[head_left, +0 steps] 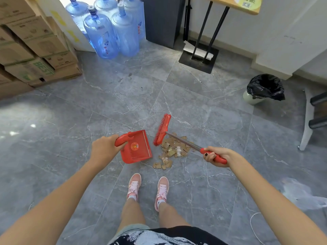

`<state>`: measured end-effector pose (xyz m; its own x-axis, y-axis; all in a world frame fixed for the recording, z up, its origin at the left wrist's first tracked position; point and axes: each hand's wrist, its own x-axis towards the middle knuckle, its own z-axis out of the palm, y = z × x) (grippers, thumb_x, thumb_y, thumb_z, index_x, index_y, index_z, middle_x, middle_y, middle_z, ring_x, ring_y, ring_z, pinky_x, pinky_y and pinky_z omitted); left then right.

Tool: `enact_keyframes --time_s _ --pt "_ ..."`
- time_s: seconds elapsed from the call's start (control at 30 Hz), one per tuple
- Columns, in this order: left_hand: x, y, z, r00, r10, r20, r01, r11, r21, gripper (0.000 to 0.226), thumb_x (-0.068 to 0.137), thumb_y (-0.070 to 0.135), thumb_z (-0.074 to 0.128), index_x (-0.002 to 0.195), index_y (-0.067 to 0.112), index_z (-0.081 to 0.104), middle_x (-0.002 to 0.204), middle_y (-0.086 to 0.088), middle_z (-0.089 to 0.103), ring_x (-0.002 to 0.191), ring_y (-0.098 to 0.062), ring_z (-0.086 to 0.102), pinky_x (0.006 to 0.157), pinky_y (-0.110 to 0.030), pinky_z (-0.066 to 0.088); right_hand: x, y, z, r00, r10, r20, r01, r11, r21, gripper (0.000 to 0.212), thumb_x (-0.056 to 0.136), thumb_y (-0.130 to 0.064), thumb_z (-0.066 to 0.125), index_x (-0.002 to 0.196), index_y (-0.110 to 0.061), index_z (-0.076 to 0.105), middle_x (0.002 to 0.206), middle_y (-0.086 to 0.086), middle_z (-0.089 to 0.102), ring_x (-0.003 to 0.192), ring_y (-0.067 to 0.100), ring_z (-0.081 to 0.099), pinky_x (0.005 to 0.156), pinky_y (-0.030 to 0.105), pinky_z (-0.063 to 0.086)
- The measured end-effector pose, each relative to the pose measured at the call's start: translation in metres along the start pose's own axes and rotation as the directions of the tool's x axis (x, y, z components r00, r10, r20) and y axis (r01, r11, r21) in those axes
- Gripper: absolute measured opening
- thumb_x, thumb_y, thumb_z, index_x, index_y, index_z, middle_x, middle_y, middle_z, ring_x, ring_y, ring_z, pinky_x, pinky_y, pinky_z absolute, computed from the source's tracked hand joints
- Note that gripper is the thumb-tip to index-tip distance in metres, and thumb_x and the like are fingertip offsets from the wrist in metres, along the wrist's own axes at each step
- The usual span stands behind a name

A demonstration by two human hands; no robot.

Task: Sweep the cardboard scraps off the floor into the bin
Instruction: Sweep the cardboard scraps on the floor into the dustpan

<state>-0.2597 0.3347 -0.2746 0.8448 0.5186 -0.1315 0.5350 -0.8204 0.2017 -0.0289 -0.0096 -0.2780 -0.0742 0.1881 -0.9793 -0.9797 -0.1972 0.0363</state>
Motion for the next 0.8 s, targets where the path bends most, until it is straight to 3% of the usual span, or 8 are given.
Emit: enact_keyframes --time_s 0.17,0.3,0.4,0.57,0.8 --pt "0.003 0.019 -0.002 0.999 0.029 -0.018 -0.029 0.999 -0.026 0.036 0.078 0.045 0.073 0.065 0.017 0.056 0.054 -0.007 0.061 0.053 -0.031 0.06 0.05 -0.026 0.033 -0.012 -0.005 -0.018 0.998 -0.044 0.047 0.039 0.995 0.091 0.023 0.099 -0.018 0.039 0.079 -0.007 0.04 0.046 0.008 0.041 0.022 0.008 0.035 0.023 0.012 0.029" --pt "0.011 0.023 0.004 0.998 0.055 -0.034 -0.056 0.998 -0.035 0.038 0.077 0.046 0.074 0.065 0.014 0.058 0.051 -0.007 0.059 0.048 -0.031 0.058 0.048 -0.025 0.035 -0.014 -0.012 -0.032 0.995 -0.08 0.056 0.07 0.984 0.164 0.02 0.099 -0.017 0.038 0.082 -0.007 0.04 0.057 0.007 0.041 0.025 0.008 0.037 0.024 0.012 0.03" --pt "0.022 0.024 0.008 0.996 0.075 -0.036 -0.077 0.996 -0.046 0.038 0.077 0.045 0.075 0.065 0.013 0.059 0.048 -0.007 0.058 0.046 -0.03 0.057 0.047 -0.024 0.033 -0.013 -0.017 -0.04 0.996 -0.09 0.022 0.085 0.98 0.18 0.019 0.099 -0.016 0.038 0.084 -0.006 0.04 0.054 0.01 0.043 0.024 0.009 0.037 0.024 0.013 0.031" --pt "0.044 0.021 0.014 0.991 0.132 -0.034 -0.134 0.989 -0.061 0.033 0.077 0.042 0.076 0.071 0.012 0.065 0.048 -0.008 0.059 0.044 -0.031 0.057 0.047 -0.024 0.032 -0.012 -0.021 -0.046 0.992 -0.095 -0.079 0.107 0.979 0.176 0.02 0.099 -0.015 0.036 0.082 -0.007 0.039 0.069 0.004 0.034 0.023 0.008 0.036 0.023 0.012 0.029" --pt "0.081 0.009 0.015 0.976 0.216 -0.009 -0.216 0.975 -0.056 0.033 0.074 0.038 0.081 0.066 0.011 0.062 0.044 -0.007 0.055 0.037 -0.027 0.05 0.045 -0.02 0.027 -0.014 -0.012 -0.052 0.958 -0.111 -0.265 0.123 0.992 0.027 0.024 0.1 -0.014 0.038 0.076 -0.009 0.038 0.04 0.011 0.043 0.019 0.006 0.033 0.021 0.009 0.024"
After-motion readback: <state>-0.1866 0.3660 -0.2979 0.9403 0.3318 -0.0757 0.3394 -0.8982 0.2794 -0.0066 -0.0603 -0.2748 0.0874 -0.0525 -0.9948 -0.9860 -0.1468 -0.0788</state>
